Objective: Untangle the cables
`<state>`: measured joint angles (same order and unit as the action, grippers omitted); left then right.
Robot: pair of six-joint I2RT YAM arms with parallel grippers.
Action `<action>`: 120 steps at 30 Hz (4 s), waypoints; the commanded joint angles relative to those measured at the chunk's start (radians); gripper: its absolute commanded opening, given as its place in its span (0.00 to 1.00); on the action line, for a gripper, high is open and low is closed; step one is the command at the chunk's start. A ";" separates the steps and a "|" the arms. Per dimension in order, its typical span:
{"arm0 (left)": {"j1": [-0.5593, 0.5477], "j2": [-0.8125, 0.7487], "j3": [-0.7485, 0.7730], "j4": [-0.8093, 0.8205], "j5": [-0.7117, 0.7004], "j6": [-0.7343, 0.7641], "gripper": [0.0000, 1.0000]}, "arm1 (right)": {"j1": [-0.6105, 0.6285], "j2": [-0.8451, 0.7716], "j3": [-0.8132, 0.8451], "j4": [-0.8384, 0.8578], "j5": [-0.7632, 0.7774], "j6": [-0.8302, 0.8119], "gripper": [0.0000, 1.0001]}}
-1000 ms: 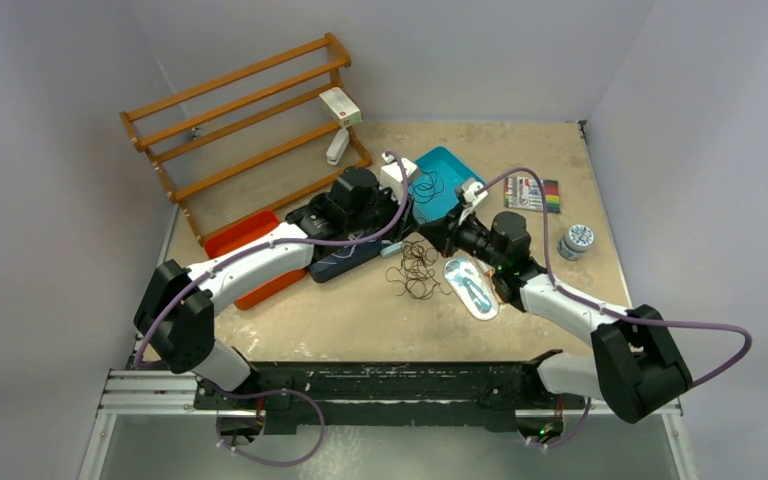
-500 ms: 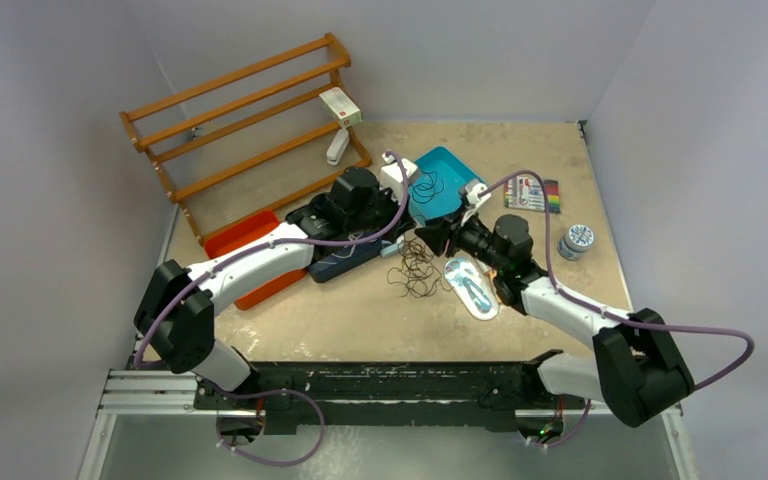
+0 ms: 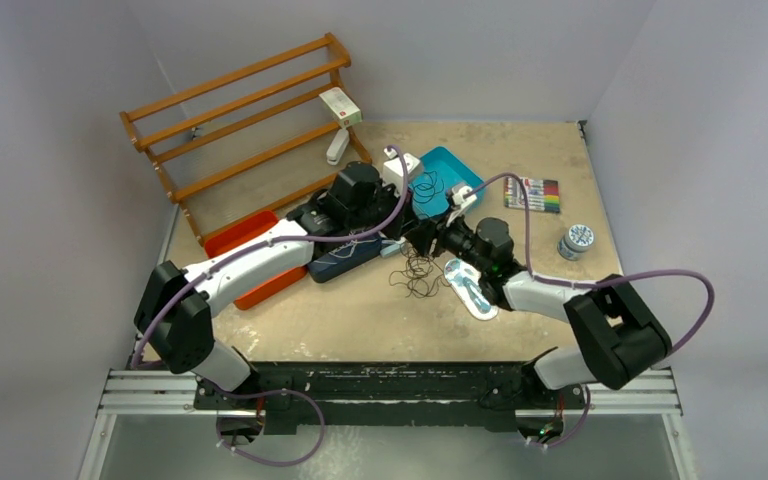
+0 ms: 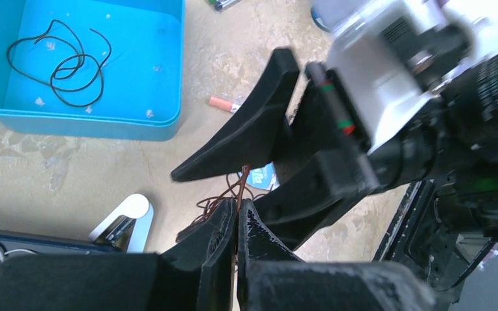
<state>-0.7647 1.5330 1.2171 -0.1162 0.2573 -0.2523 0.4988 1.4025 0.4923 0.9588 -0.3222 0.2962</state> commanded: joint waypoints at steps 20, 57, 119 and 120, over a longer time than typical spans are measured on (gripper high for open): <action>-0.033 -0.098 0.341 -0.152 -0.046 -0.074 0.00 | 0.067 -0.110 -0.115 -0.171 0.399 0.169 0.49; -0.031 -0.182 0.597 -0.316 -0.594 0.125 0.00 | 0.067 -0.131 -0.197 -0.364 0.555 0.411 0.52; -0.031 -0.228 0.696 -0.256 -0.483 0.136 0.00 | 0.115 0.207 -0.009 0.129 0.384 0.135 0.37; -0.031 -0.232 0.700 -0.250 -0.484 0.136 0.00 | 0.116 0.193 -0.024 0.108 0.416 0.154 0.37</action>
<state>-0.7937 1.3483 1.8603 -0.4480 -0.1928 -0.1341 0.6106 1.6665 0.5144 1.1179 -0.0620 0.3626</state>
